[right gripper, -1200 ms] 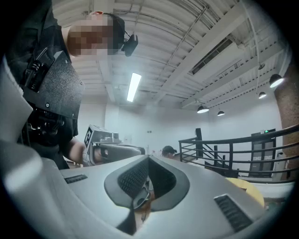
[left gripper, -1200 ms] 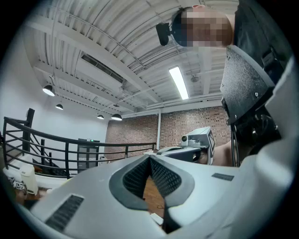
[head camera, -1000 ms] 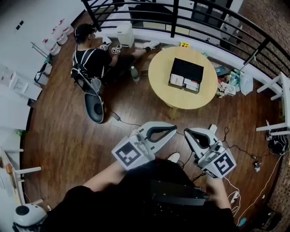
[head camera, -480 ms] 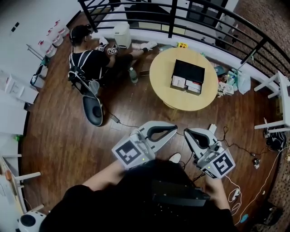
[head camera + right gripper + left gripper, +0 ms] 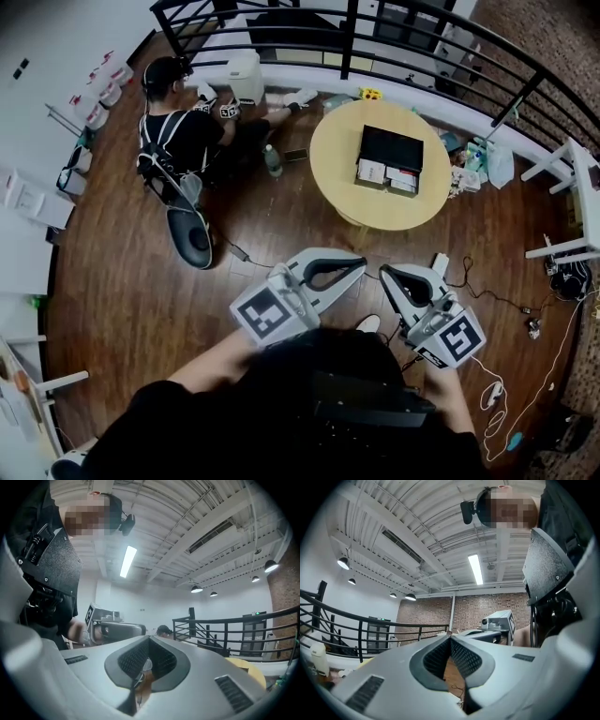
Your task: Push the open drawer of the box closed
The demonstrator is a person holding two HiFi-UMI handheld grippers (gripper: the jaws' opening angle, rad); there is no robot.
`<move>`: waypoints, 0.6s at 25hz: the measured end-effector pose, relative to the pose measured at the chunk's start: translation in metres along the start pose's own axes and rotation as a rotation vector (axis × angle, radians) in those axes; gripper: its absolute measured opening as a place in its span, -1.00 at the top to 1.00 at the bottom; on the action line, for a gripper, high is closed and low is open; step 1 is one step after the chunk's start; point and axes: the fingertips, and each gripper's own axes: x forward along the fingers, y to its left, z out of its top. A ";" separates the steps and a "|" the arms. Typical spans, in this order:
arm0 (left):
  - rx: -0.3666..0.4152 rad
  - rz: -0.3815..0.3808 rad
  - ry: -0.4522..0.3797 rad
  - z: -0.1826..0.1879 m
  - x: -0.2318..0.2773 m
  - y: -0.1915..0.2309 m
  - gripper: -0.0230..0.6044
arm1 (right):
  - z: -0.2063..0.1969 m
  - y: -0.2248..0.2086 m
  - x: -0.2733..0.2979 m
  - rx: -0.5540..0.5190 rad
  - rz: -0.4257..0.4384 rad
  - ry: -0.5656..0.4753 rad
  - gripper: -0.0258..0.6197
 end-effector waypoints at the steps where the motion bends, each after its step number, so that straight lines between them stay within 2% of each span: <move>1: 0.000 0.000 0.000 -0.001 0.000 0.001 0.86 | -0.001 0.000 0.001 -0.002 -0.001 0.003 0.90; 8: -0.009 0.003 0.019 -0.008 0.020 0.003 0.86 | -0.005 -0.021 -0.009 0.006 0.002 0.000 0.90; 15: 0.000 0.045 0.028 -0.003 0.081 0.001 0.86 | 0.000 -0.073 -0.044 0.001 0.028 -0.013 0.90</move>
